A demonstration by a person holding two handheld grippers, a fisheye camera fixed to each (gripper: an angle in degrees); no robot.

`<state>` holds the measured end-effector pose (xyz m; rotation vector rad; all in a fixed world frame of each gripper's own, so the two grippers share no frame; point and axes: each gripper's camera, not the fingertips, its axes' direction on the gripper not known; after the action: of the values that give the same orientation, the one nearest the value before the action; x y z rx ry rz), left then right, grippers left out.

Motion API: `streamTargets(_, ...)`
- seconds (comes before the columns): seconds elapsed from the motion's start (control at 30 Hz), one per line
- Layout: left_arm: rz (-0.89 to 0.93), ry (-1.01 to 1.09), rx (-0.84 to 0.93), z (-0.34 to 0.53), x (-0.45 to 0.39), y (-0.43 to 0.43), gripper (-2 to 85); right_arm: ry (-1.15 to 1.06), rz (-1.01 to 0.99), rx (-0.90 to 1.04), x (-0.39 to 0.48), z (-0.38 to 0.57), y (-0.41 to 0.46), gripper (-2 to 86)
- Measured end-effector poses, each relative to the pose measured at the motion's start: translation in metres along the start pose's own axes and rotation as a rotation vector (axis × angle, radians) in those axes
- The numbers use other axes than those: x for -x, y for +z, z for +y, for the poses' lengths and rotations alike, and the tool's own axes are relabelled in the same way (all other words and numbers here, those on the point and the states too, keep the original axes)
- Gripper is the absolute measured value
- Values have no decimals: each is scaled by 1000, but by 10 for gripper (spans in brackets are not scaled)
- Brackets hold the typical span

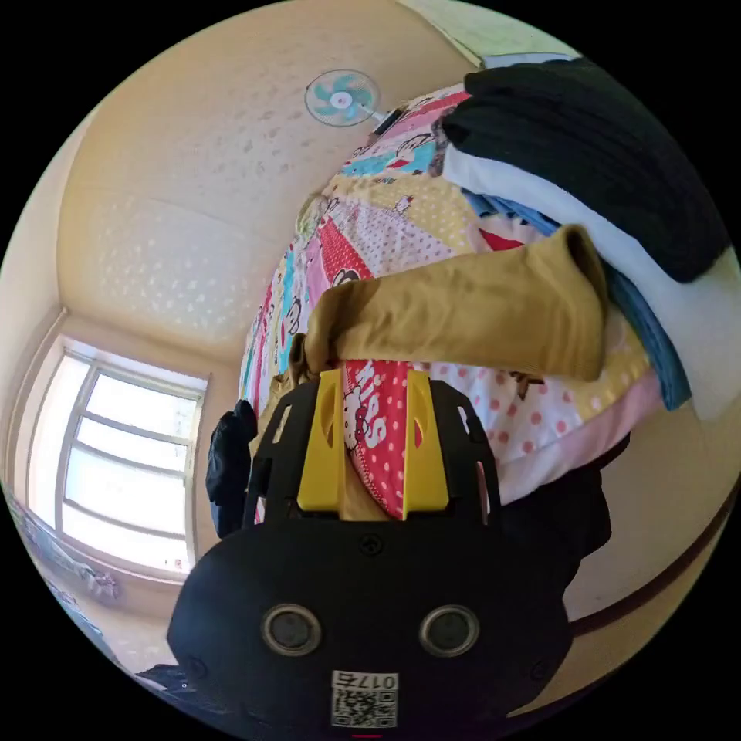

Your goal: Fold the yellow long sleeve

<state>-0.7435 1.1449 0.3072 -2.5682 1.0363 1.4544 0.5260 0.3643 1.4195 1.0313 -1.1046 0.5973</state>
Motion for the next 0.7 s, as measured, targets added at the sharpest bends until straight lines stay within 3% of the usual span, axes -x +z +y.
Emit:
streamTargets(0.13,20,-15,1,-10,10,0,50,230,-45,-231,-67,36,-57,125)
streamTargets(0.3,42,-19,-20,-15,18,-2,50,267,12,-285,-80,36,-53,113)
streamTargets(0.5,53,-11,-39,-20,24,-6,49,60,2,-430,-9,21,-77,38)
streamTargets(0.57,61,-19,-40,-23,26,-8,49,-168,108,-532,61,25,-113,34)
streamTargets(0.7,75,-40,-29,-29,29,-11,48,-186,262,-623,87,13,-154,32)
